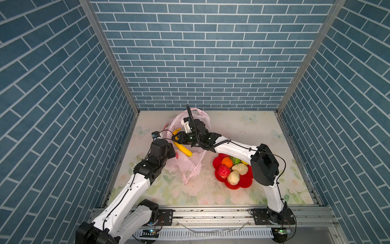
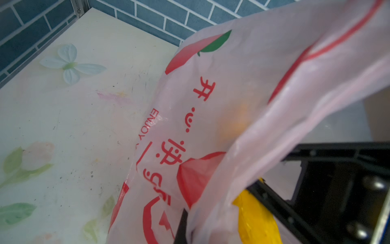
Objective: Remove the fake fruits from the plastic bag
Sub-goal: 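Close the right gripper on the yellow banana and lift it, then pull the yellow banana up out of the bag with the right gripper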
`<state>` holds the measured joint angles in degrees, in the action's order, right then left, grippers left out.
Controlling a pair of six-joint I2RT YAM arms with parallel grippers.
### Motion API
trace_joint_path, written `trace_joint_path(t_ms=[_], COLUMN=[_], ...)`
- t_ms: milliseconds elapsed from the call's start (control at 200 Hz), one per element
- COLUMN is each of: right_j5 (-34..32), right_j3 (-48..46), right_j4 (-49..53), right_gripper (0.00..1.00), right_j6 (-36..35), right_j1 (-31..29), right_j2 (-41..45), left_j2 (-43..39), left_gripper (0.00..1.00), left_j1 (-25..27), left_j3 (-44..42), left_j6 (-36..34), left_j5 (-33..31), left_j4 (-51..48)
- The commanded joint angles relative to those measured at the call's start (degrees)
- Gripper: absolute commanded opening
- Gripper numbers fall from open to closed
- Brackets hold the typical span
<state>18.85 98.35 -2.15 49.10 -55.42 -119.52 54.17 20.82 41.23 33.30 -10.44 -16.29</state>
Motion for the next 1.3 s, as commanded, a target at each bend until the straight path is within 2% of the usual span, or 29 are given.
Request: trace_joint_path(t_ms=[0,485,1015,1295], right_j5=[2.0,4.6,5.4,4.7], right_j3=[-2.1,-6.7,-3.1,-2.8], right_j4=[-1.4,-0.8,4.7,5.3], right_gripper=[0.11,0.11,0.1,0.1], right_j6=[-1.5,-4.9,-12.1,-13.5], right_j1=[0.0,0.0,0.1,0.5], right_j2=[4.4,9.6,12.1,13.8], left_j2=[2.2,8.7,9.8,9.1], left_gripper=[0.0,0.0,0.0,0.0], left_j1=[-0.5,-2.5,-3.1,-3.2], left_j3=[2.1,9.5,10.1,8.4], left_j6=[-2.2,-3.6,-2.7,-1.7], left_j5=[-1.8,-0.8,0.8,1.1], left_j4=[-0.8,-3.4,-4.5,-4.2])
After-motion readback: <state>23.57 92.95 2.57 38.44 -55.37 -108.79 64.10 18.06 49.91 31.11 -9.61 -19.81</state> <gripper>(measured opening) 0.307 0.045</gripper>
